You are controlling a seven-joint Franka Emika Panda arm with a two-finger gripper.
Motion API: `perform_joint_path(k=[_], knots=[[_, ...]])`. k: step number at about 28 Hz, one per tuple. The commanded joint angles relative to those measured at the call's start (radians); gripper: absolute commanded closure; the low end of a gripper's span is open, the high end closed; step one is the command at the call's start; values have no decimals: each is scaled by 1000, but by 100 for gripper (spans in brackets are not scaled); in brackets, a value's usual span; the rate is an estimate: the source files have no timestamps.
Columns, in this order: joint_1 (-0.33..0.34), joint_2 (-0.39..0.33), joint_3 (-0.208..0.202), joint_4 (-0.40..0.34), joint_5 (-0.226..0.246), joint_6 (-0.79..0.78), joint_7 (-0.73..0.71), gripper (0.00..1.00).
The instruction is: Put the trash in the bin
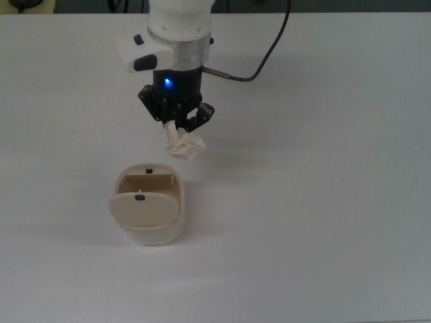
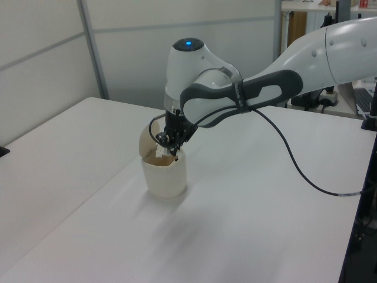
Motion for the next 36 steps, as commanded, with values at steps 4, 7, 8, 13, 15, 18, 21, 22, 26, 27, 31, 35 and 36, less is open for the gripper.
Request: perform_joint_path(k=[4, 7, 8, 13, 15, 18, 21, 22, 26, 27, 31, 35, 36], knots=[[-25, 2, -1, 45, 19, -34, 77, 100], [-49, 7, -1, 58, 19, -34, 90, 90], [-59, 10, -1, 60, 19, -34, 90, 85], [-103, 74, -1, 107, 13, -28, 108, 0], [-105, 87, -3, 133, 10, -34, 120, 0], [-108, 85, -3, 138, 4, -37, 127, 0], [-103, 85, 0, 138, -15, -51, 139, 0], [-103, 85, 0, 138, -21, -52, 139, 0], [-108, 73, 0, 135, -27, -64, 121, 0], [-108, 67, 0, 134, -27, -83, 107, 0], [-105, 41, 8, 135, -15, -260, -71, 0], [-96, 24, 11, 135, -13, -408, -224, 0], [-94, 21, 12, 137, -12, -447, -263, 0]])
